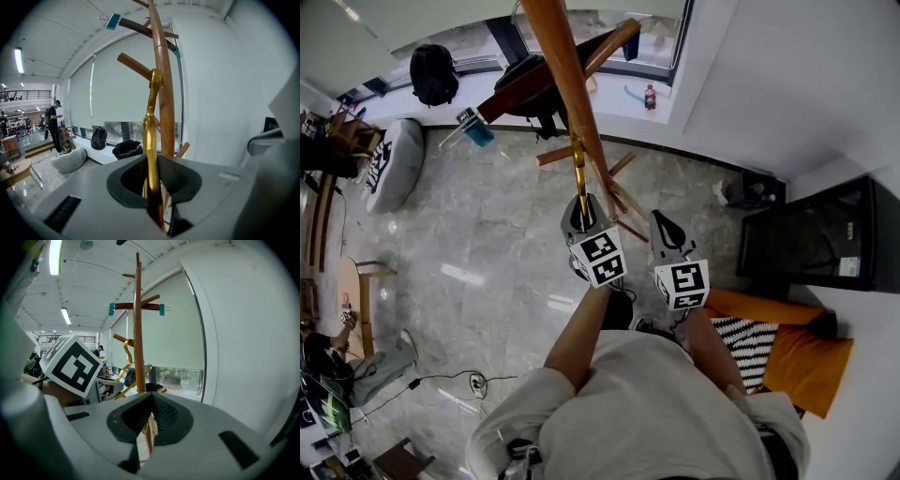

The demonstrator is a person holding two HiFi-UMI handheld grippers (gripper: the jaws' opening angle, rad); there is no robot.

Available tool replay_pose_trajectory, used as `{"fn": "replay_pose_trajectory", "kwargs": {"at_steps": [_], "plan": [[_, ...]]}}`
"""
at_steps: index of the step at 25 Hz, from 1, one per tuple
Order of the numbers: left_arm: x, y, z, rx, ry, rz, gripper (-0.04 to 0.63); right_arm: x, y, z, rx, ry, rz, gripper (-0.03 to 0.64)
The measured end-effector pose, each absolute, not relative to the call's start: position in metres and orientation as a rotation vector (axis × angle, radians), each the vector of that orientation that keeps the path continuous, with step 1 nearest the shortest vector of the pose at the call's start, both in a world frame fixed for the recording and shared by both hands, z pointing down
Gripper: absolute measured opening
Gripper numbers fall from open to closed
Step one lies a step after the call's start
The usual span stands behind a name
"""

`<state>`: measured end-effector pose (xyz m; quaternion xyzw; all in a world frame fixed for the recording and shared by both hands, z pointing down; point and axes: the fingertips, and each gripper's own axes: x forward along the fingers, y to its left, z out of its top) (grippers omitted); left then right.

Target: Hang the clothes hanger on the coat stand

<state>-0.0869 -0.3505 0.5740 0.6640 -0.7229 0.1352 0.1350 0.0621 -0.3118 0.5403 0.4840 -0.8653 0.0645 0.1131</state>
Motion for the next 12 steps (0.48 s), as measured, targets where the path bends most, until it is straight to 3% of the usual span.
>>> {"fn": "replay_pose_trajectory", "kwargs": {"at_steps": [12], "plan": [[-0.088, -0.344, 0.557, 1.972, -2.068, 0.306, 0.061, 0.061, -0.3, 0.54, 1.412, -2.536, 0.183, 0.005]]}}
